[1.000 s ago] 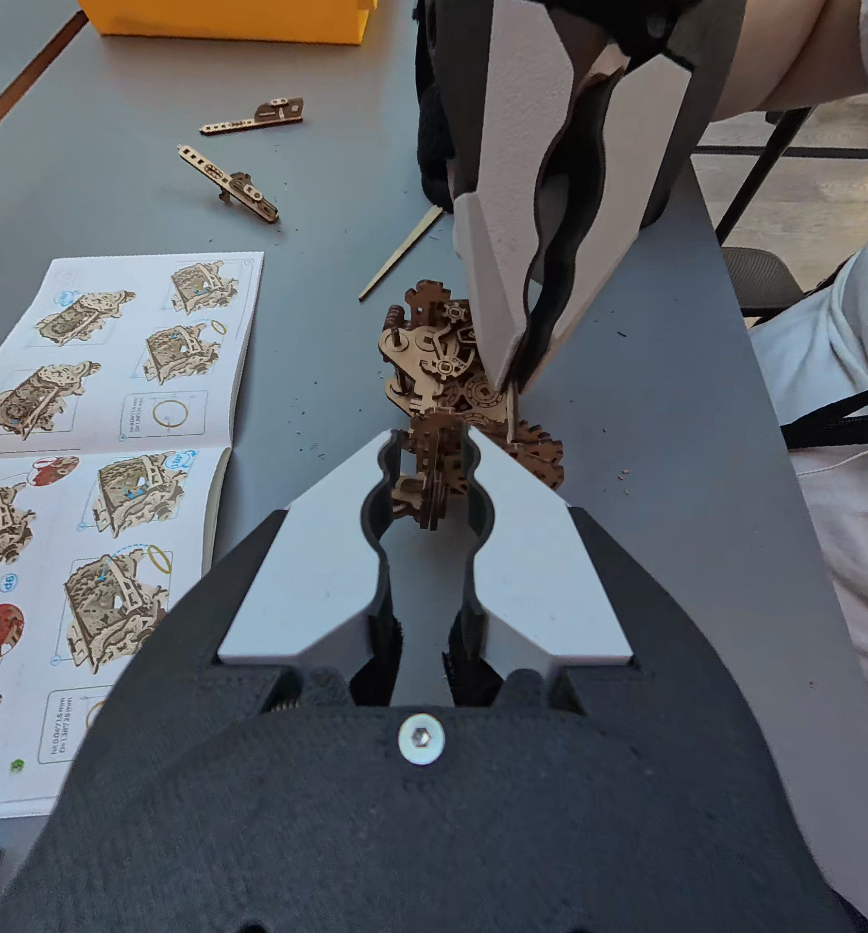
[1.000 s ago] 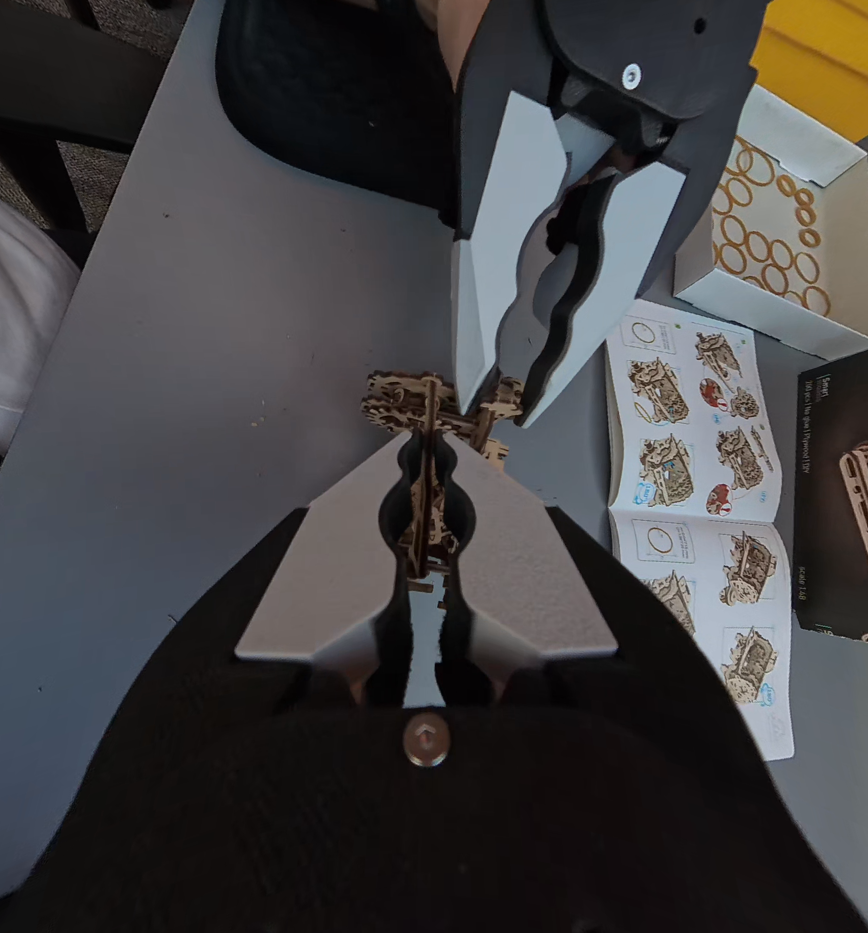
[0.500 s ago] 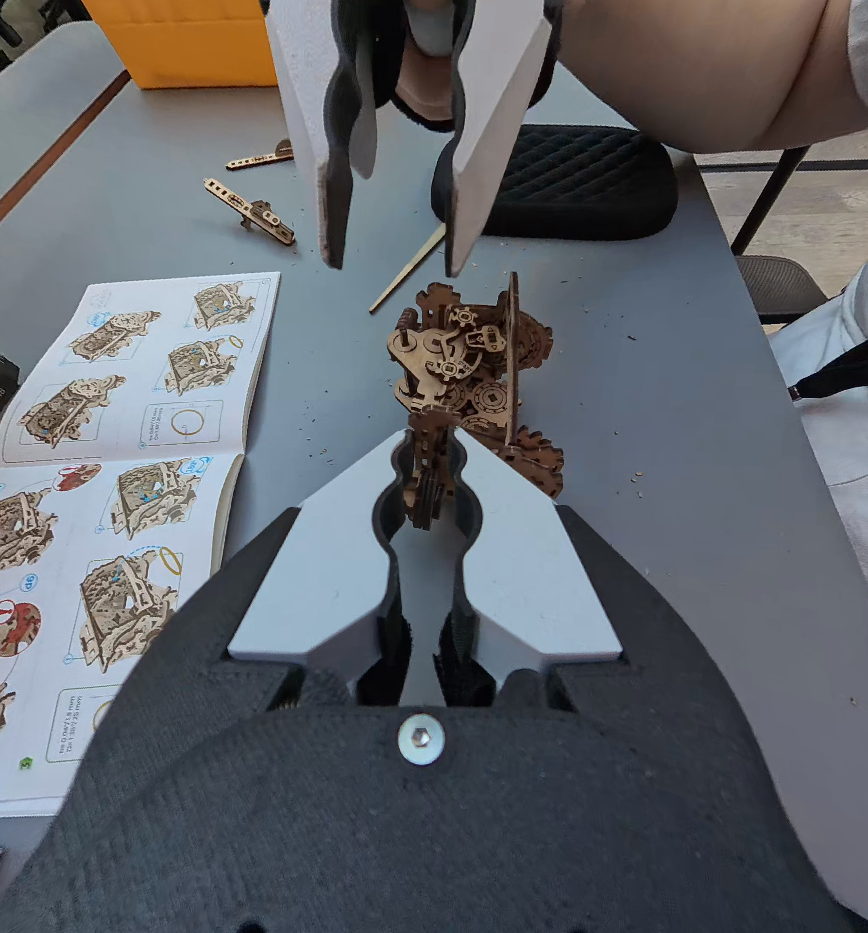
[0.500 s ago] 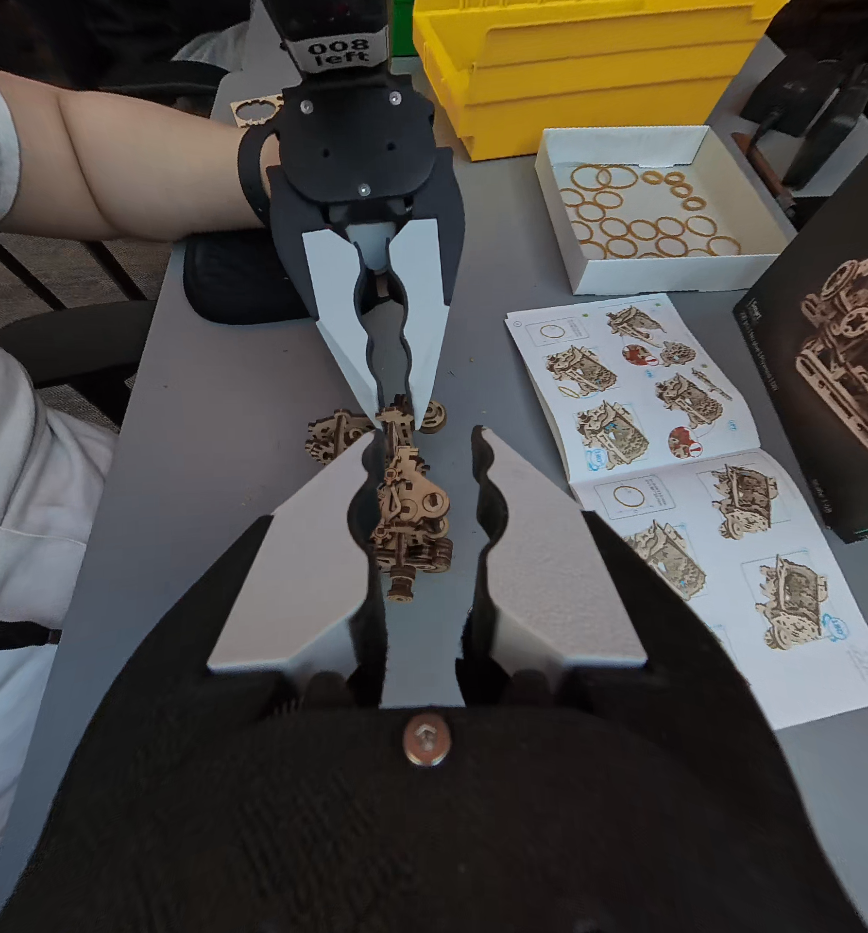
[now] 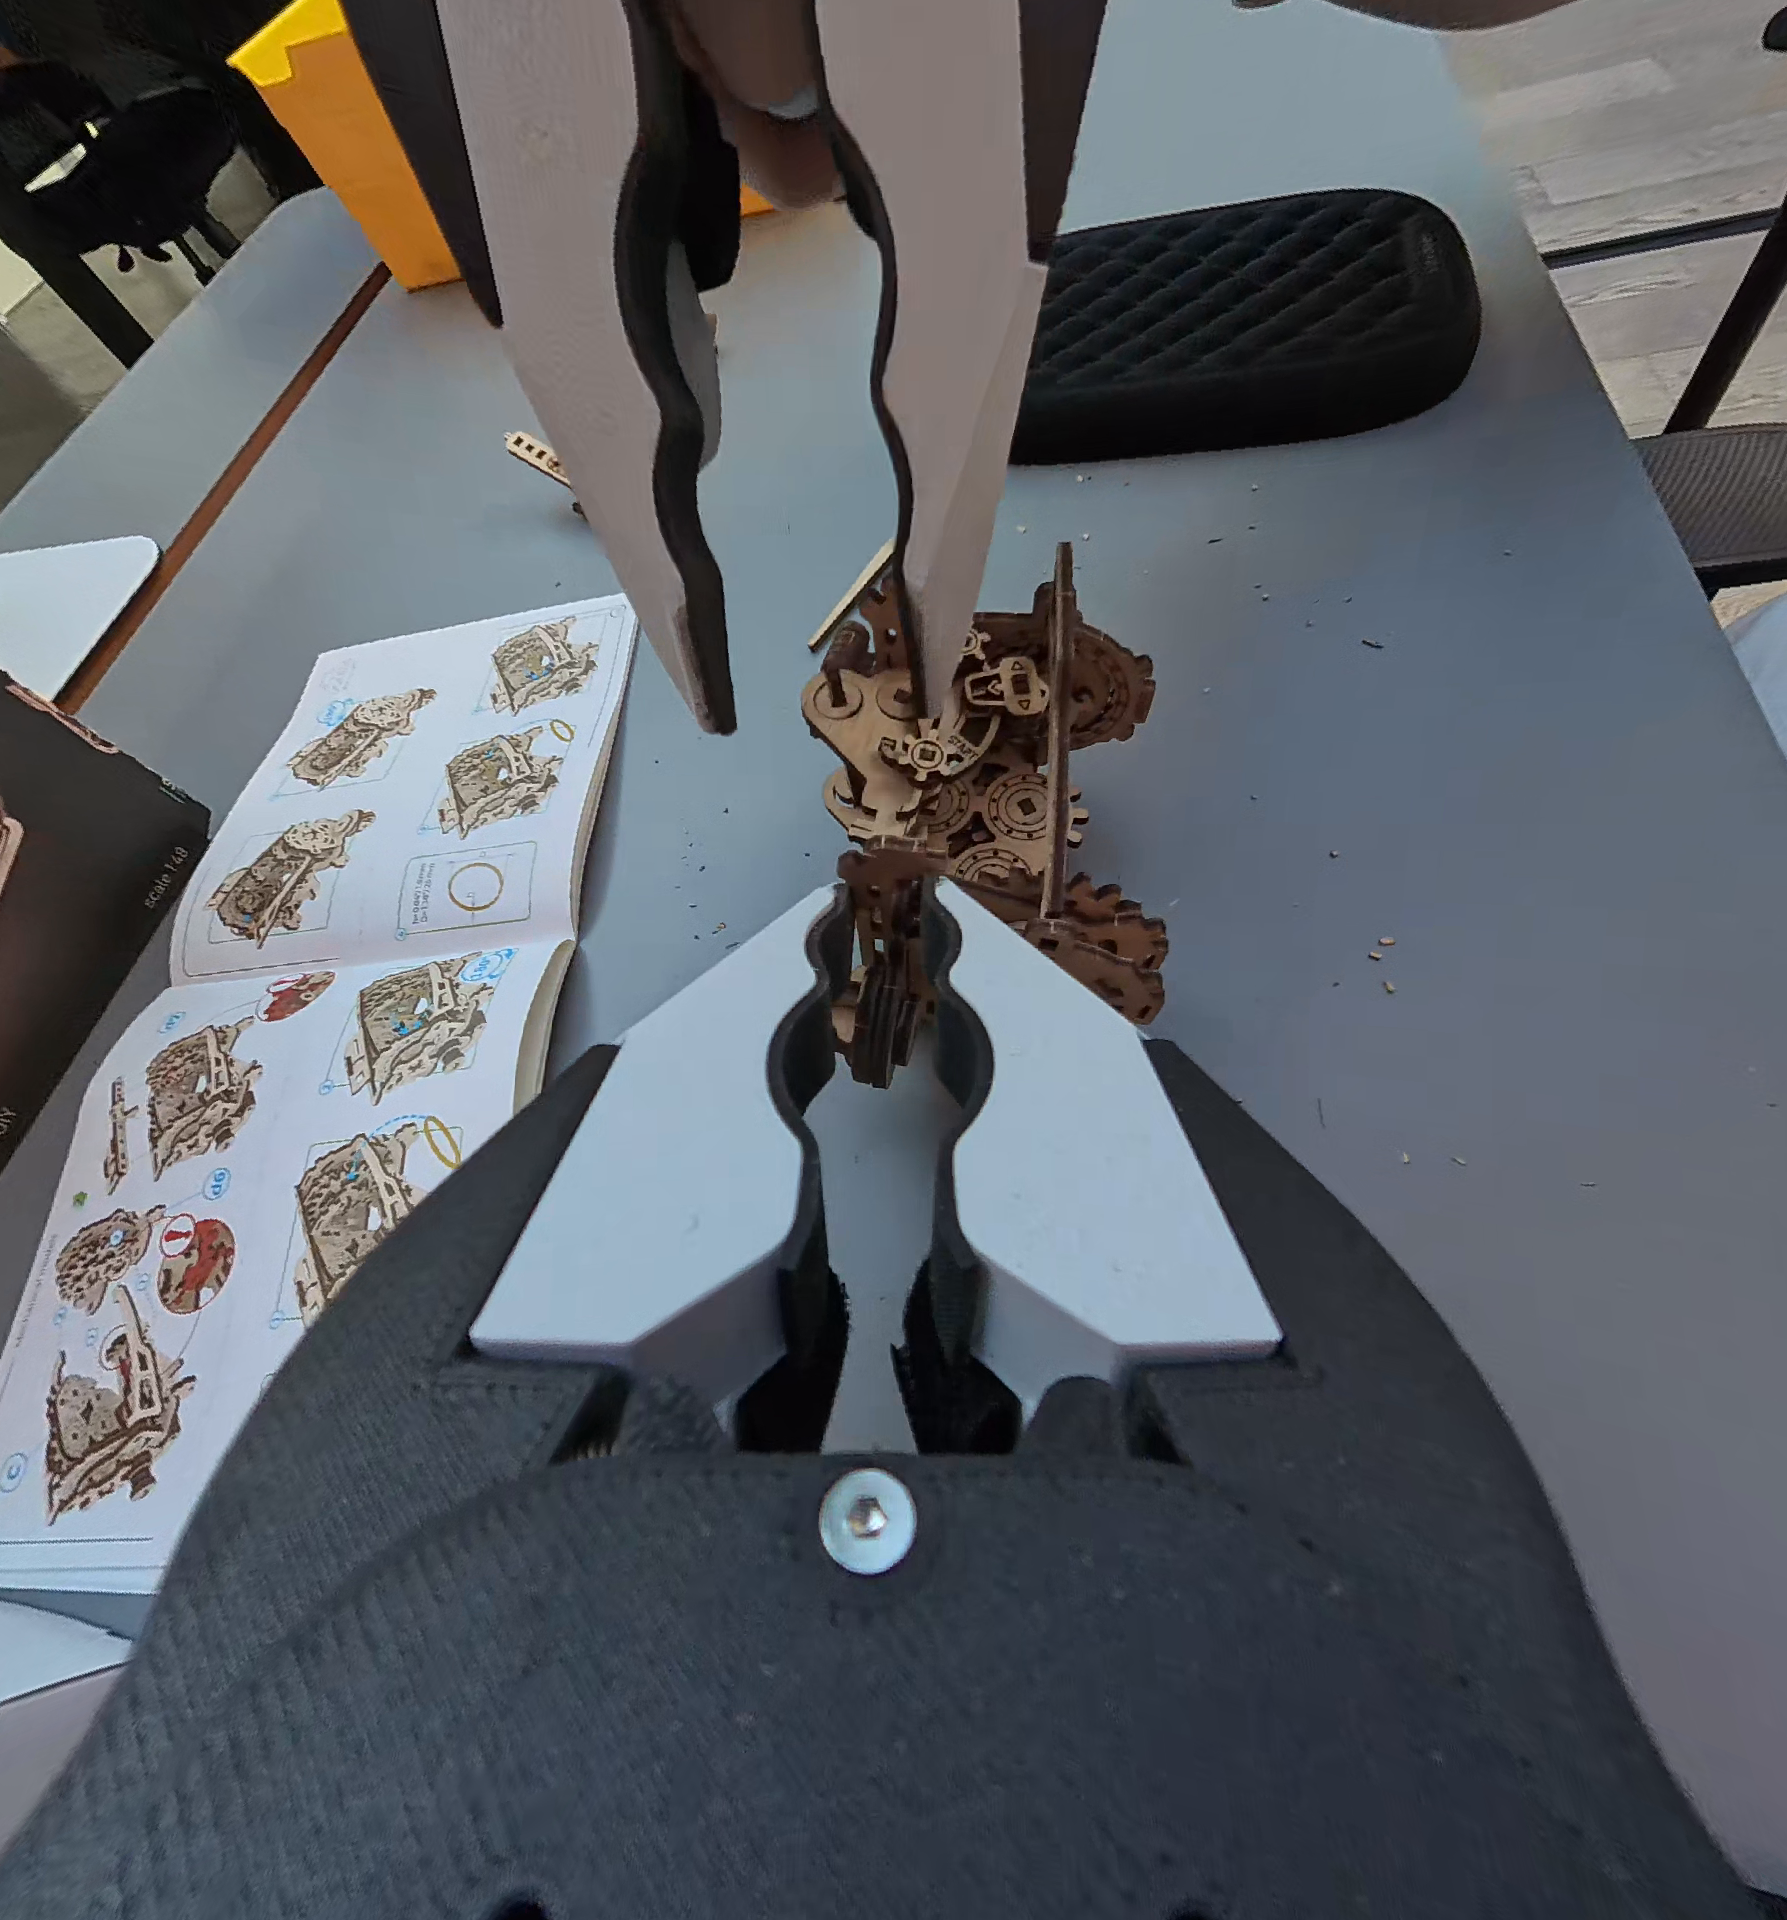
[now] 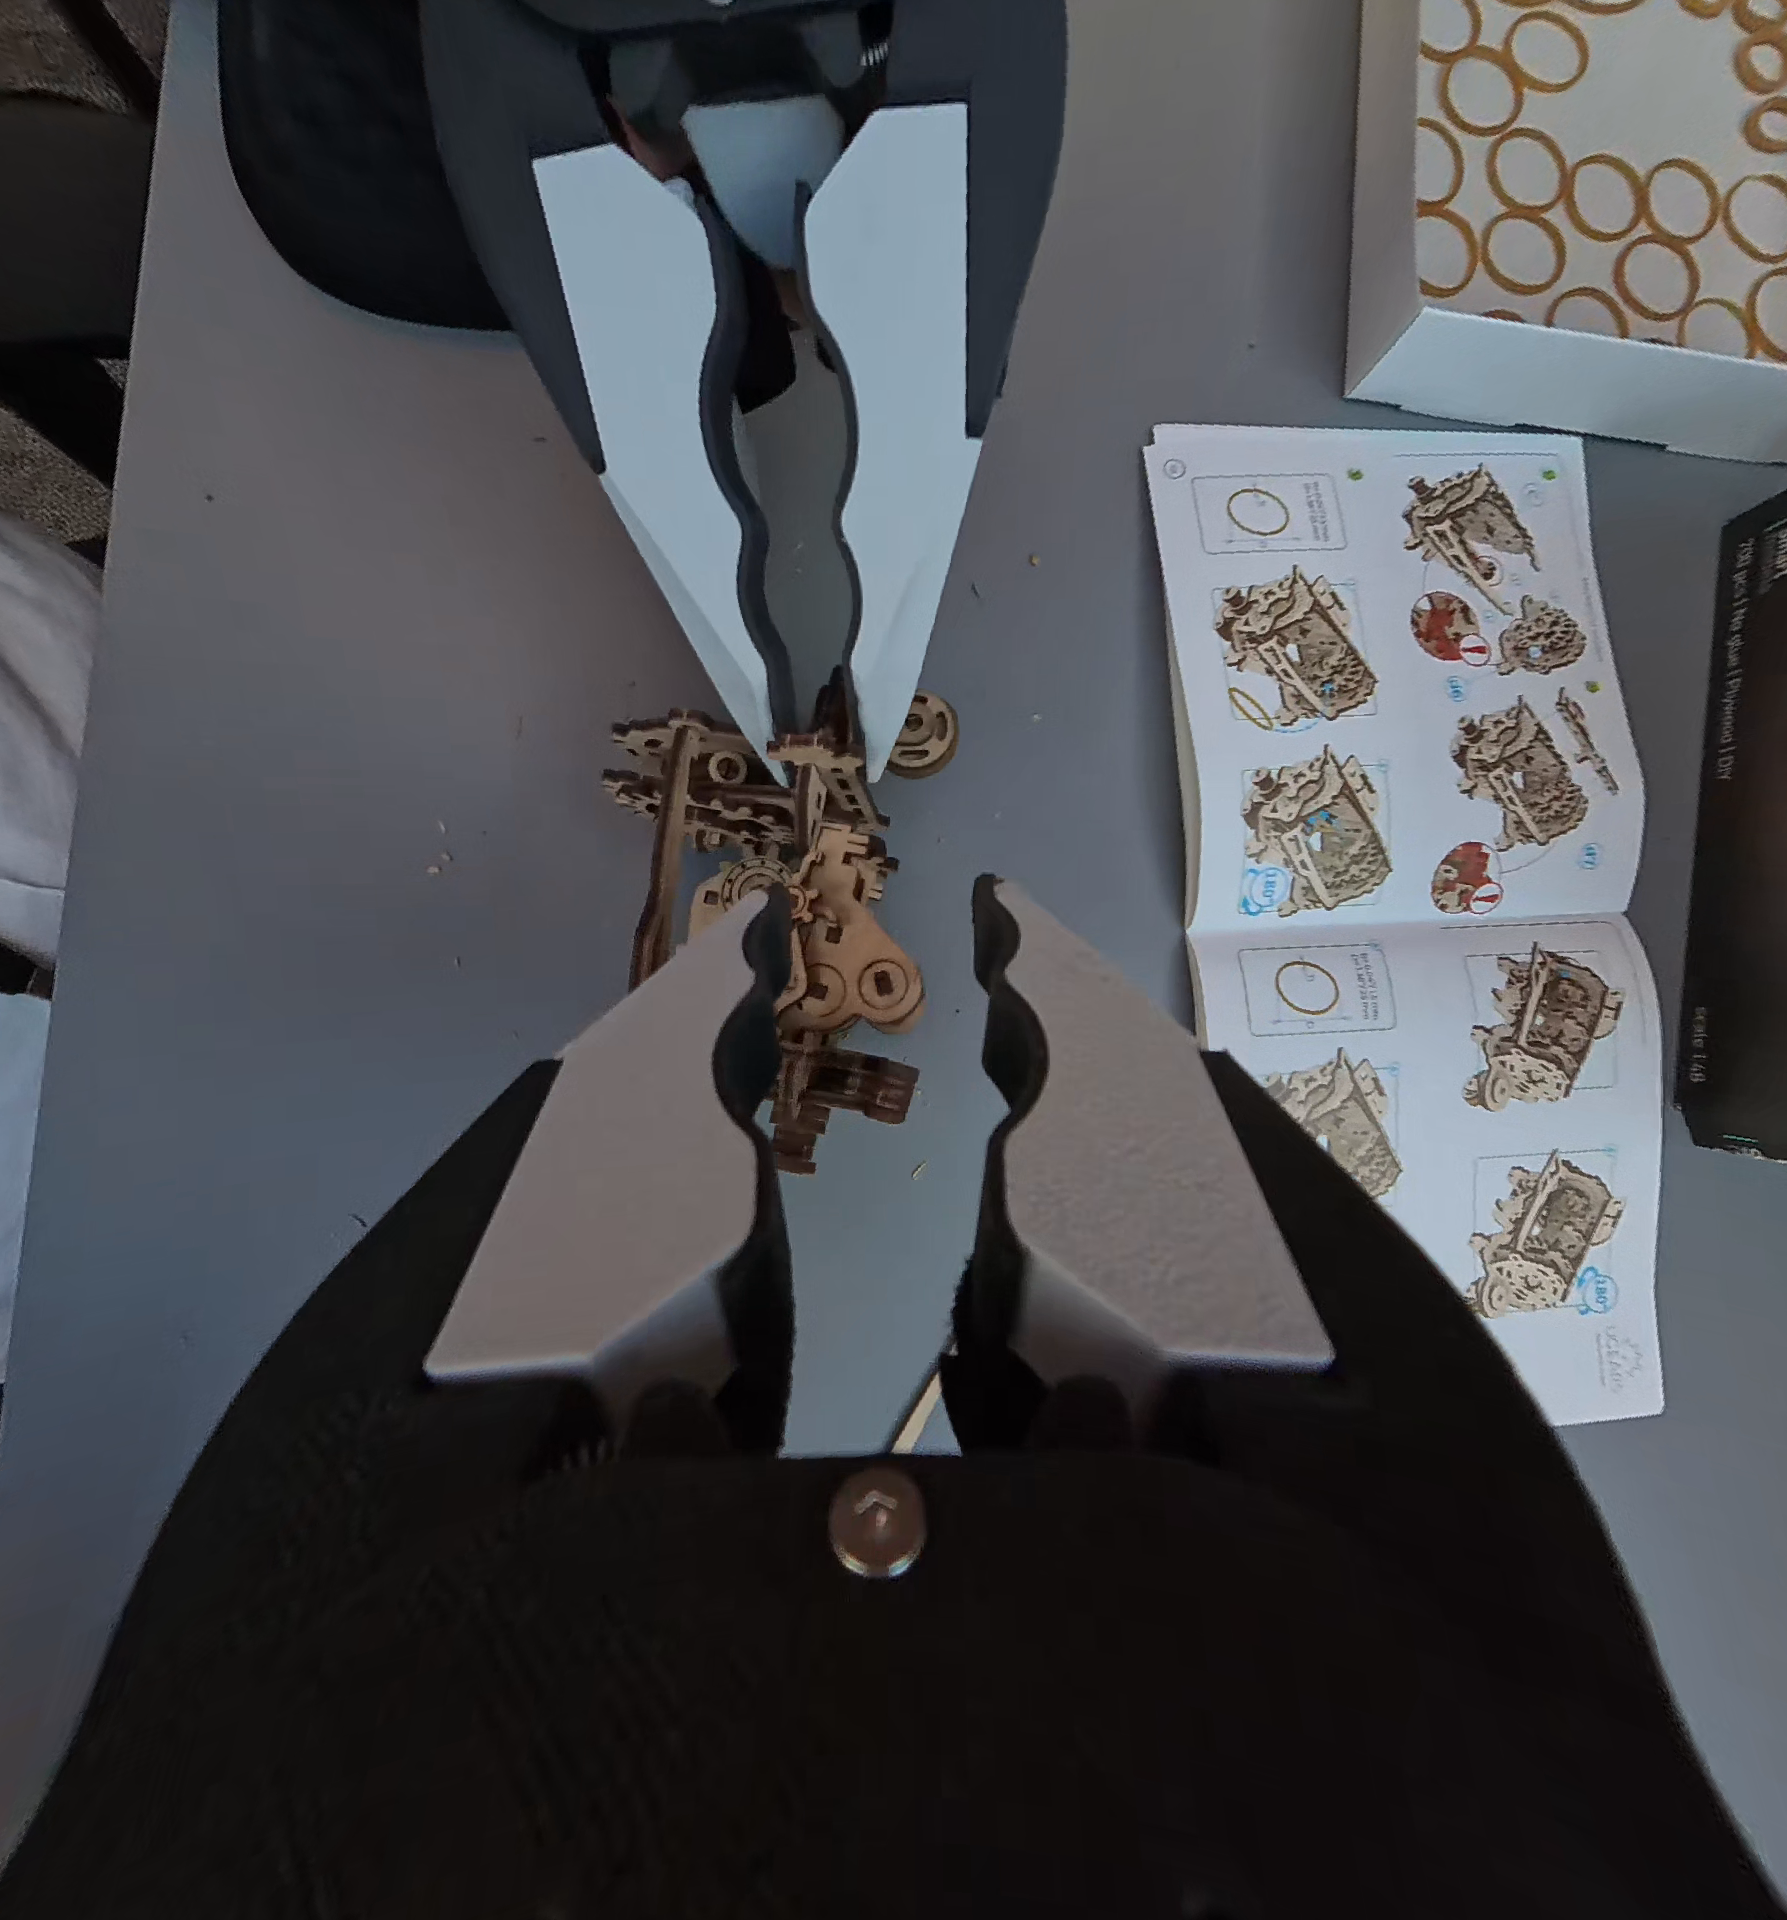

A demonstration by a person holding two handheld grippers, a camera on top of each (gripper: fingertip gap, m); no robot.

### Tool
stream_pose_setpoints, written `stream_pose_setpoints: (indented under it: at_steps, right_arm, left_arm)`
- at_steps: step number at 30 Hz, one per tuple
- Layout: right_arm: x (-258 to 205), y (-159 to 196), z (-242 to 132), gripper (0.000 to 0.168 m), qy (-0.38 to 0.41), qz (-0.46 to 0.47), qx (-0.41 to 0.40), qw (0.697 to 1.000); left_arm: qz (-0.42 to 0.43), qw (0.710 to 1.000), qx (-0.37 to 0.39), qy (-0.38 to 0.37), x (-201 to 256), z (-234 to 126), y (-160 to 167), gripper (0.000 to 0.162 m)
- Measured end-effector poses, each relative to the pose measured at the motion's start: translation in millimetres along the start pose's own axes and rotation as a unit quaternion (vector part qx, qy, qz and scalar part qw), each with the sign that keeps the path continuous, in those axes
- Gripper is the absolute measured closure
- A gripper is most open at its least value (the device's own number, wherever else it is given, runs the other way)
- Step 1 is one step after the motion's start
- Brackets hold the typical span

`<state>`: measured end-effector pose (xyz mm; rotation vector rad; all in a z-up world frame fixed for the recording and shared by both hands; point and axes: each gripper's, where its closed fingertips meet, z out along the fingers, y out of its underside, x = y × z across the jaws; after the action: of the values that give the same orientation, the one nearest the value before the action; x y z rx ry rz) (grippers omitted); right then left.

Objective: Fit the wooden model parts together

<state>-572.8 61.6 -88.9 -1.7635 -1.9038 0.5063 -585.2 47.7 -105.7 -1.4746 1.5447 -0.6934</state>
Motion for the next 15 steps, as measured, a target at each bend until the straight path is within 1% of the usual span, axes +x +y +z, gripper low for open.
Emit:
stream_pose_setpoints:
  at_steps: [2,5,8,10,15]
  right_arm:
    - [-3.1,1.0,4.7,0.134,-0.022,0.003,-0.015,1.0]
    - [-9.7,3.2,13.0,0.134,-0.062,0.033,-0.04,0.997]
    - [-9.7,9.5,22.2,0.137,-0.066,0.043,-0.078,0.994]
    - [-14.1,10.3,24.5,0.15,-0.082,0.055,-0.093,0.991]
    - [-11.2,10.8,24.6,0.15,-0.078,0.071,-0.104,0.989]
  left_arm:
    - [-0.002,1.0,0.001,0.0,-0.4,0.4,-0.2,0.152]
    - [-0.003,1.0,0.005,0.0,-0.8,0.2,0.1,0.152]
    - [0.001,1.0,0.007,-0.002,-1.2,0.3,0.1,0.152]
    - [0.002,1.0,0.007,-0.005,-2.1,0.3,0.3,0.152]
    - [-0.011,1.0,0.007,-0.01,-5.2,-0.1,1.2,0.152]
